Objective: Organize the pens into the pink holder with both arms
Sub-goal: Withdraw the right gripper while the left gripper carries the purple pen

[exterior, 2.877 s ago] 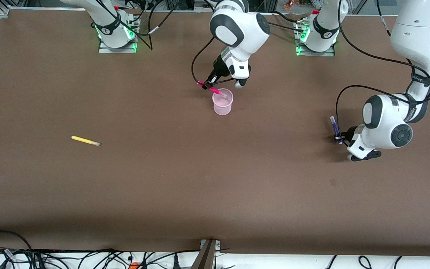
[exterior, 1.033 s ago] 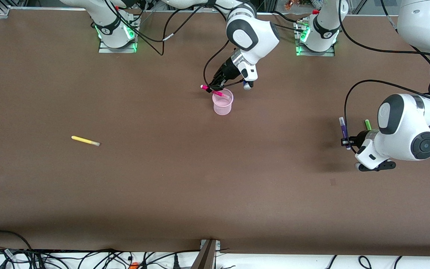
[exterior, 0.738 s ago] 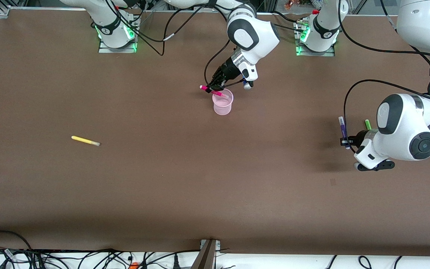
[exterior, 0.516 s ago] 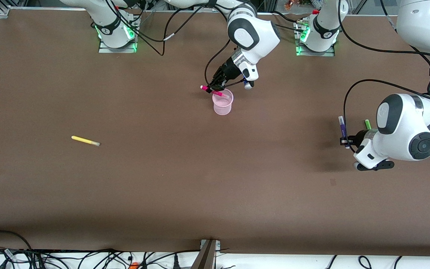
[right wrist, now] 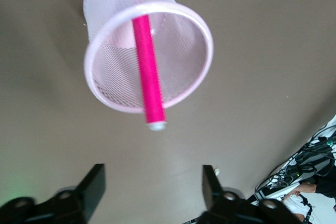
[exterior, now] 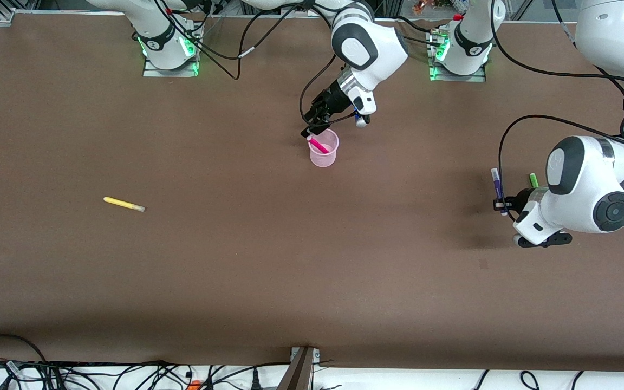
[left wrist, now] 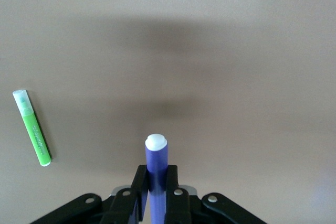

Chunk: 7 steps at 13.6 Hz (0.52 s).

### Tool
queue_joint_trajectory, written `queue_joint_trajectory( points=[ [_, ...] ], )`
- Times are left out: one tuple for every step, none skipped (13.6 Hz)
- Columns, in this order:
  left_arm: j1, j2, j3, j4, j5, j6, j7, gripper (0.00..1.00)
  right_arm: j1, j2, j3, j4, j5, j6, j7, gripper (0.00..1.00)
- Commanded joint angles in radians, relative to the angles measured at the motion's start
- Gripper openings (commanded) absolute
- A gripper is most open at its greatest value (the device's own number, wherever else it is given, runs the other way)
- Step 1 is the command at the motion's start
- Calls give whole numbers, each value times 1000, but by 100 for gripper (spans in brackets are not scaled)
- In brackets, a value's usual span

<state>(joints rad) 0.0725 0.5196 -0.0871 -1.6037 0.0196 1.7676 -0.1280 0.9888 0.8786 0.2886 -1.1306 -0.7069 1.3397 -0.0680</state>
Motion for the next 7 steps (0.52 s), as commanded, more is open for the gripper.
queue_joint_trajectory(
  points=[
    [-3, -1, 1, 16, 19, -22, 10, 0, 1, -13, -14, 87, -5, -91, -71, 99],
    [-3, -3, 0, 18, 19, -22, 8, 0, -34, -54, -13, 107, 19, -114, -108, 99],
    [-8, -16, -5, 18, 19, -30, 10, 0, -100, -117, -13, 109, 94, -128, -128, 99],
    [-8, -24, -23, 21, 19, -37, 10, 0, -174, -177, -13, 107, 169, -125, -131, 99],
    [-8, -30, -36, 39, 16, -55, 10, 0, -244, -231, -13, 107, 228, -131, -134, 99],
    [-8, -32, -43, 57, 7, -85, 14, 0, -312, -277, -14, 106, 274, -128, -145, 99],
    [-10, -33, -46, 71, 3, -95, 25, 0, -400, -315, -14, 100, 333, -126, -173, 99]
  ],
)
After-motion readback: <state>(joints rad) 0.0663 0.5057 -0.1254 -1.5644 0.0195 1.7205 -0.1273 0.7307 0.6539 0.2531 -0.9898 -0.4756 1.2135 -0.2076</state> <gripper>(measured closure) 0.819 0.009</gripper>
